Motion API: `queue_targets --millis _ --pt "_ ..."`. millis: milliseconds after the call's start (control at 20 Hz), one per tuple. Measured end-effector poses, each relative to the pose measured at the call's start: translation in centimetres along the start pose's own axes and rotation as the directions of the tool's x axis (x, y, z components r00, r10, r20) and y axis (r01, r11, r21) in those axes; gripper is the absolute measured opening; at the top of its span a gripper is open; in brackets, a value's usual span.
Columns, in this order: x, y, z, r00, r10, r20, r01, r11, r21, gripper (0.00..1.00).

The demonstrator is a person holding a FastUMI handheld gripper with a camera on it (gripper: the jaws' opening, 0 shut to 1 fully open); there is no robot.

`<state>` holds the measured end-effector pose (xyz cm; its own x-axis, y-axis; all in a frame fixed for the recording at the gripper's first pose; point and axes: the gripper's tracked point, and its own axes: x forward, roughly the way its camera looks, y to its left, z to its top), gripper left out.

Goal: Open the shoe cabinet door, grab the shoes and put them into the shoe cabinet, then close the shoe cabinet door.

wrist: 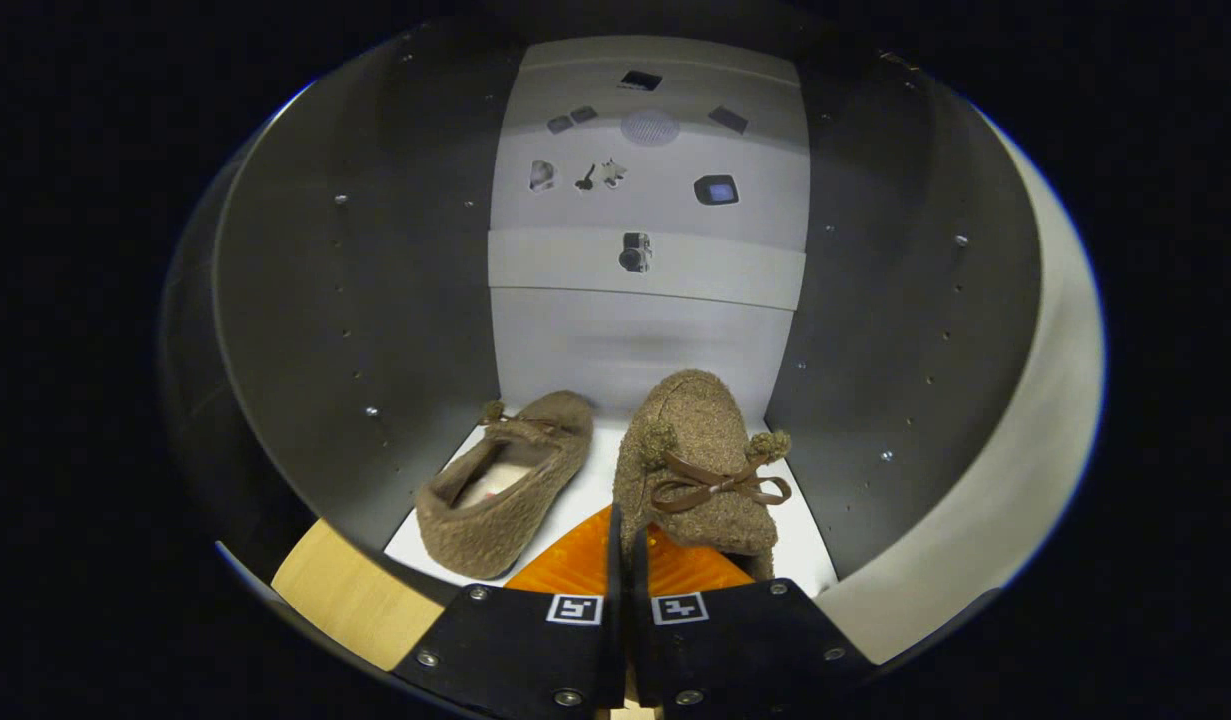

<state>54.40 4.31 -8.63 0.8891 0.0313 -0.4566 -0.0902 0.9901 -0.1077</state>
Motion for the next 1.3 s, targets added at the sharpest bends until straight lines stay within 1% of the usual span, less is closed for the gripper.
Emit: queue_targets --millis 250,350,450,550,650,700,800,950,1200,1300 --pt "5.8 -1.0 0.1 0.996 -0.006 -0.092 0.005 1.000 -0.014 0.04" --pt "7.2 -1.4 0.2 0.994 -0.014 -0.111 0.011 0.999 -0.030 0.04" --pt "8.4 -1.1 -0.1 0.990 -0.001 -0.141 -0.001 1.000 -0.017 0.04" --pt "9.2 -1.2 -0.9 0.986 -0.004 -0.167 0.004 1.000 0.001 0.04" --pt "9.6 -1.1 -1.2 0.985 -0.002 -0.173 0.007 1.000 0.026 0.08" --pt "9.7 -1.0 -1.0 0.987 -0.004 -0.159 0.010 0.999 0.042 0.15" --pt "9.4 -1.0 -1.2 0.987 0.002 -0.162 0.008 0.998 0.056 0.17" --pt "8.4 -1.1 -0.8 0.989 0.005 -0.146 0.006 0.997 0.074 0.18" --pt "4.8 -1.3 0.8 0.997 -0.009 -0.078 0.015 0.998 0.066 0.18" --pt "2.9 -1.6 1.4 0.998 -0.030 -0.047 0.032 0.998 0.050 0.18"
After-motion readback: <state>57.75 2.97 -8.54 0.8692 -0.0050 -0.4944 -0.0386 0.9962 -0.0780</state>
